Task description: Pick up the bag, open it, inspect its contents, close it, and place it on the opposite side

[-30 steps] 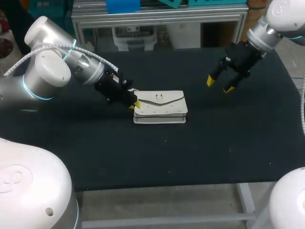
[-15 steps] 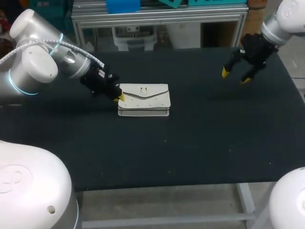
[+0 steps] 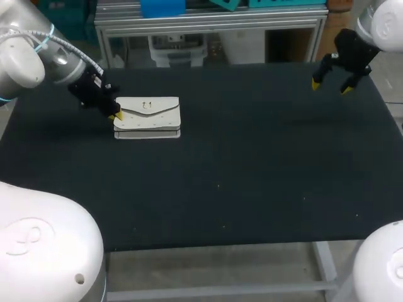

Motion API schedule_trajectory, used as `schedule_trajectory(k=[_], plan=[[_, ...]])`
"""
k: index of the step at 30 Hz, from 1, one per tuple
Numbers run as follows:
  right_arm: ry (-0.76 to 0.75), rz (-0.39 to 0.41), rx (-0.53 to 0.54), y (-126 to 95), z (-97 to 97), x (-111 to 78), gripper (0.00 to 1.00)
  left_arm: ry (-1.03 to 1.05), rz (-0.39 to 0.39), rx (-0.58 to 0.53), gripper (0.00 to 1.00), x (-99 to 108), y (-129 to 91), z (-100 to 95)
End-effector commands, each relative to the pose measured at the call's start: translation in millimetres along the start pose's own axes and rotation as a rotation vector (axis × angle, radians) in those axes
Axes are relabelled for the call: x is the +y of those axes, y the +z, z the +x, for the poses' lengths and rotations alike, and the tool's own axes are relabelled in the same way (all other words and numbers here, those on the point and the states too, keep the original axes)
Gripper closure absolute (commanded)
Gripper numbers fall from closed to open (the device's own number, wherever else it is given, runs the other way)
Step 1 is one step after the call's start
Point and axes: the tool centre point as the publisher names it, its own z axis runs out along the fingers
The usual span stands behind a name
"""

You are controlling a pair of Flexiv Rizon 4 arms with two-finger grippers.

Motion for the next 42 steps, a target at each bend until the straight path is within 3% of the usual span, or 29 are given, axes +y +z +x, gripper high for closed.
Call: schedule_trajectory(k=[1, 6, 14, 24, 42], plan=[[0.013, -0.001, -0.043, -4, -3.9, 2.7, 0.0, -0.018, -0.039, -0.03, 1.0, -22, -13, -26.2], [0.021, 0.005, -0.053, -6, -13.6, 11.8, 0.0, -0.034, -0.037, -0.091, 1.0, -40, -22, -58.7], [0.015, 0.022, -0.122, -9, -17.8, 26.2, 0.0, -0.045, -0.017, -0.21, 1.0, -68, -40, -95.2], [0.021, 0.016, -0.14, -19, -24.4, 36.5, 0.0, -0.102, -0.018, -0.238, 1.0, -95, -66, -137.0], [0.032, 0.016, -0.129, -19, -25.2, 36.9, 0.0, -0.118, -0.02, -0.223, 1.0, -95, -68, -139.7]])
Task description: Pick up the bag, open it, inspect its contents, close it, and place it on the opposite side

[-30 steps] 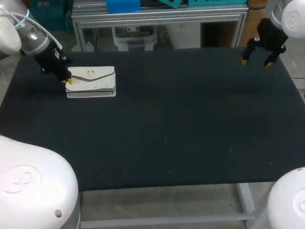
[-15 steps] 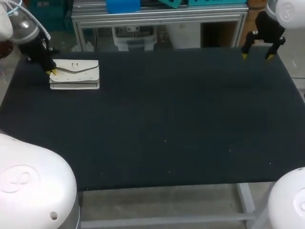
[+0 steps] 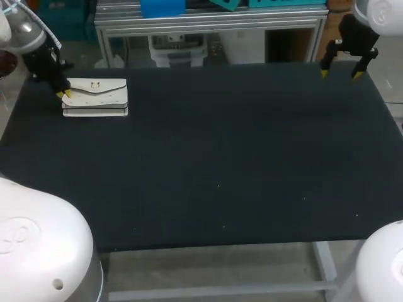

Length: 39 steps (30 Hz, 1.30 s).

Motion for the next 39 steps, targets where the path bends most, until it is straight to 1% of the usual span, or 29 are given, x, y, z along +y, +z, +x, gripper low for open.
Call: schedule_trajectory(k=[1, 3, 5, 6, 8, 10, 13, 17, 19, 25, 31, 32, 33, 34, 35, 36, 39], plan=[[0.001, 0.003, -0.003, -1, 0.4, 0.4, 0.0, 0.0, 0.0, -0.001, 1.0, -1, 0, 0.0], [0.001, 0.003, -0.003, -1, 0.4, 0.4, 0.0, 0.03, 0.022, -0.001, 1.0, -4, -1, -1.6], [-0.006, 0.005, -0.001, 0, -0.3, -0.1, 0.0, 0.041, 0.038, -0.002, 1.0, -9, -3, -7.5], [-0.013, 0.006, -0.002, 0, -0.8, -0.4, 0.0, 0.038, 0.03, 0.006, 1.0, -12, -3, -11.1], [-0.021, 0.005, -0.024, 1, -1.7, -0.6, 0.0, 0.045, 0.049, -0.019, 1.0, -17, -2, -18.9], [-0.03, 0.003, -0.024, 0, -2.8, -0.9, 0.0, 0.044, 0.038, -0.024, 1.0, -23, -2, -27.8], [-0.037, 0.0, -0.028, 0, -4.0, -0.8, 0.0, 0.052, 0.049, -0.037, 1.0, -30, -4, -40.7], [-0.038, -0.004, -0.033, -1, -5.3, -1.6, 0.0, 0.057, 0.07, -0.048, 1.0, -45, -5, -57.3], [-0.037, -0.004, -0.034, -1, -5.4, -2.4, 0.0, 0.059, 0.067, -0.047, 1.0, -52, -5, -63.9], [-0.035, -0.001, -0.04, -1, -4.0, -4.4, 0.0, 0.084, 0.072, -0.062, 1.0, -62, -9, -73.8], [-0.04, 0.0, -0.044, -1, -2.5, -3.8, 0.0, 0.083, 0.075, -0.078, 1.0, -65, -9, -78.5], [-0.04, 0.0, -0.045, -1, -2.5, -3.6, 0.0, 0.079, 0.076, -0.074, 0.96, -65, -9, -79.2], [-0.04, 0.0, -0.046, -1, -2.5, -3.6, 0.0, 0.077, 0.075, -0.073, 0.63, -63, -10, -79.8], [-0.04, 0.0, -0.047, -2, -2.6, -3.5, 0.0, 0.077, 0.076, -0.072, 0.19, -62, -11, -80.0], [-0.039, 0.0, -0.046, -2, -2.6, -3.5, 0.0, 0.075, 0.077, -0.069, 0.05, -60, -12, -80.1], [-0.038, 0.0, -0.046, -2, -2.6, -3.5, 0.0, 0.074, 0.078, -0.069, 0.0, -58, -13, -80.3], [-0.038, 0.001, -0.042, -2, -2.6, -3.5, 0.0, 0.077, 0.089, -0.067, 0.0, -52, -20, -82.5]])
